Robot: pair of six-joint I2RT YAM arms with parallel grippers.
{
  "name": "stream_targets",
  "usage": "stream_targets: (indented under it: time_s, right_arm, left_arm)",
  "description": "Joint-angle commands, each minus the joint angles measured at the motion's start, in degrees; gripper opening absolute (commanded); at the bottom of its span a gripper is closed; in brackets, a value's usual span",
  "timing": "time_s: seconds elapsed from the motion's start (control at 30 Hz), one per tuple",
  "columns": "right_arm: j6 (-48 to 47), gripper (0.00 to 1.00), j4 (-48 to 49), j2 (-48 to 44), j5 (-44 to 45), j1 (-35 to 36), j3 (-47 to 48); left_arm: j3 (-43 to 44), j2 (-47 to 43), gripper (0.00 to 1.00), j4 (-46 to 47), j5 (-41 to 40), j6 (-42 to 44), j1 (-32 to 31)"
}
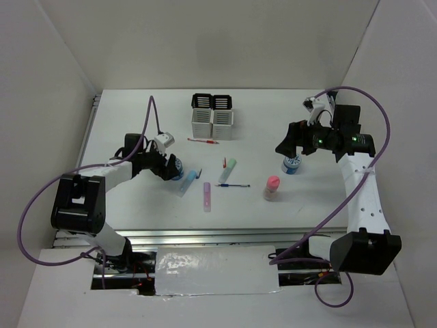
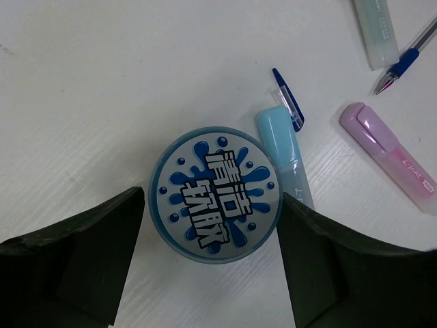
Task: Sort the stationery into containers
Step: Pick up the stationery from the center of the board.
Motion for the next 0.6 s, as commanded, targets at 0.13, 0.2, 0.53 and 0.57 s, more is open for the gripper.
stream_targets:
  time_s: [0.13, 0.2, 0.53, 0.57]
  right_arm:
    - [0.14, 1.0, 1.6, -0.79, -1.77, -0.51, -1.49]
    - [0.05, 1.0, 1.51, -0.79, -1.77, -0.51, -1.75]
    - [-0.13, 1.0, 1.16, -0.7, -2.21, -0.51, -2.28]
    - [-0.21, 1.0, 1.16, -0.61, -2.22, -0.51, -2.37]
  left_arm:
    - [1.48, 0.2, 0.89, 0.81, -1.82, -0.2, -0.8]
    - [1.4, 0.03, 0.91, 1.08, -2.52, -0.46, -1.24]
    - [1.66, -1.64, 0.92, 1.69, -4.37, -0.02, -2.21]
    - [1.74, -1.82, 0.92, 1.78, -4.45, -0.02, -2.3]
